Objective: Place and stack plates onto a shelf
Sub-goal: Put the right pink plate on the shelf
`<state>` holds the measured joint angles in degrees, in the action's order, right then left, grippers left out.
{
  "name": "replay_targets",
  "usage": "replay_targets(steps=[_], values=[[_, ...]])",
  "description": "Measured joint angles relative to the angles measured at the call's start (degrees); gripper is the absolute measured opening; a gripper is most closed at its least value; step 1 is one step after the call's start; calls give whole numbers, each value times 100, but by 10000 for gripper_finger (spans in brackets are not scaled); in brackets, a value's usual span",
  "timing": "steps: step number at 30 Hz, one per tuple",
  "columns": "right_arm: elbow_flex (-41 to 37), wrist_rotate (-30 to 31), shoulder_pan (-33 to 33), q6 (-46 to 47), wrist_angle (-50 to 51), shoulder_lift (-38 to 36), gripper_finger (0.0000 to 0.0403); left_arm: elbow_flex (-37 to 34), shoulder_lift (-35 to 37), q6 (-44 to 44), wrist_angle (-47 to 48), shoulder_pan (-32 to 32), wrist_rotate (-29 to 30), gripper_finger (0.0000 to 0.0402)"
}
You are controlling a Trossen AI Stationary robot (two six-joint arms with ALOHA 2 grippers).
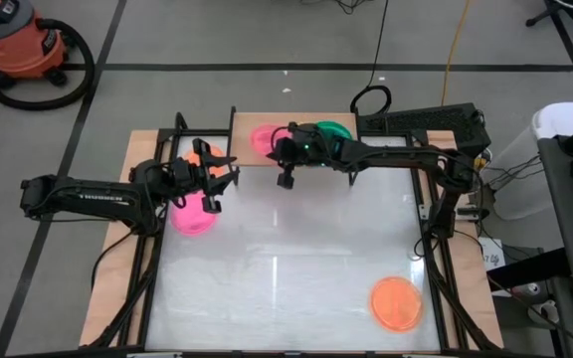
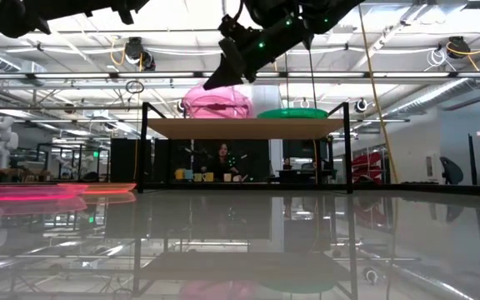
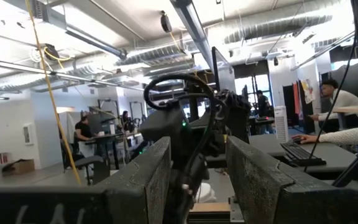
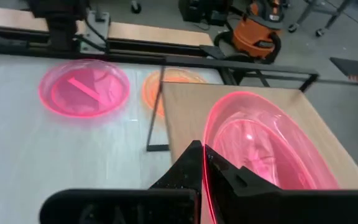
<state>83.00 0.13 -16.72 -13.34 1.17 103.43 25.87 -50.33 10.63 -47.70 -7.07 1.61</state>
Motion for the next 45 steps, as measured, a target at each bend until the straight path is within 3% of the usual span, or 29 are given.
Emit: replay_targets(steps=[14, 22, 35, 45], values=[[-1, 157, -3, -92, 251, 148, 0, 0, 0, -52, 79, 2, -2, 161], [0, 114, -8, -136, -751, 421, 0, 2, 0, 5, 20, 2, 0, 161], [2, 293, 36, -81, -894, 946, 2, 4, 0, 39, 81, 2, 0, 161], [-6, 286, 34, -87, -921, 814, 76, 6, -2, 17, 85, 2, 0, 161]])
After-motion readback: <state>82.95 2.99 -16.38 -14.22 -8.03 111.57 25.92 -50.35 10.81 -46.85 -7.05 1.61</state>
